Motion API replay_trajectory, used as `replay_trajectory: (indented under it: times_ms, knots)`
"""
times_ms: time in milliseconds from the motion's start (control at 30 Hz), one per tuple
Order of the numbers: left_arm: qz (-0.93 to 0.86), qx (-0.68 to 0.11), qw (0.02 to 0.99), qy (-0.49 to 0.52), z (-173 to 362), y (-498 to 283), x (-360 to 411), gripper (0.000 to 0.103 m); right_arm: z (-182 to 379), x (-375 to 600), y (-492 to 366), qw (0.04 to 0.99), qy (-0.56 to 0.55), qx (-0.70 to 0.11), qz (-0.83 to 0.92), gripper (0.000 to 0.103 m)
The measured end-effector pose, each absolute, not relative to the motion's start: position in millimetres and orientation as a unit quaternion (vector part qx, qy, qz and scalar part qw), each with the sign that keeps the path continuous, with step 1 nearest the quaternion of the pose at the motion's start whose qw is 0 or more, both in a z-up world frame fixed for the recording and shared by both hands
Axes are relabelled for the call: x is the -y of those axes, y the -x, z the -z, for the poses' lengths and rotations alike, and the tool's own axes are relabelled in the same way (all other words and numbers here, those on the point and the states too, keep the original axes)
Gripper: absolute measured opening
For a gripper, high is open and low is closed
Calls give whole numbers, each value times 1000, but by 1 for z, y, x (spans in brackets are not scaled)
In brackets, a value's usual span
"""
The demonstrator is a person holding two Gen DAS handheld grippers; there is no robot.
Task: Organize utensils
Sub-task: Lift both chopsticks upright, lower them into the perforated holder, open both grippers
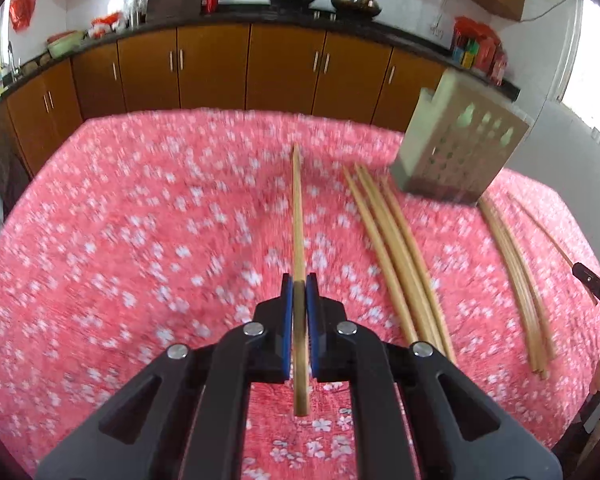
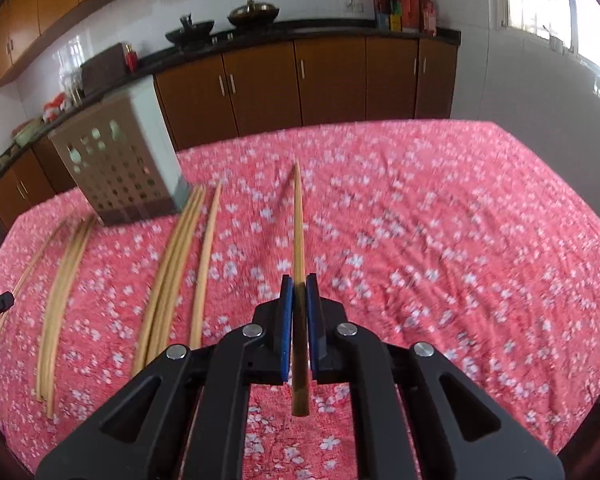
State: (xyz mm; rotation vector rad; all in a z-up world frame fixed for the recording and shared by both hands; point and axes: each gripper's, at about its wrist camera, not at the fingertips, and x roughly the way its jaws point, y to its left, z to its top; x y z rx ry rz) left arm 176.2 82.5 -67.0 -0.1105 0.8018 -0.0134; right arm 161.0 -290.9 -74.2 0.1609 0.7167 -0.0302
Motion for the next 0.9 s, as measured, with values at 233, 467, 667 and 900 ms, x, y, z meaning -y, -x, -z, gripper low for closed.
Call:
replay_trajectory:
  times_ms: [233, 467, 667, 900]
  knots:
    - [0, -318, 946, 58, 14, -159, -90, 8, 36, 301, -152, 953, -90, -288, 22, 8]
    - [-20, -249, 965, 81, -40, -157, -103, 8, 4, 309, -154, 967, -95, -236, 26, 8]
    - [-31, -234, 968, 81, -66, -174, -109, 8, -18, 313, -170, 972, -99, -212, 25, 7]
    - [-12, -193, 979, 66, -115, -184, -93, 8, -83, 303, -179, 985, -108, -132, -2, 7]
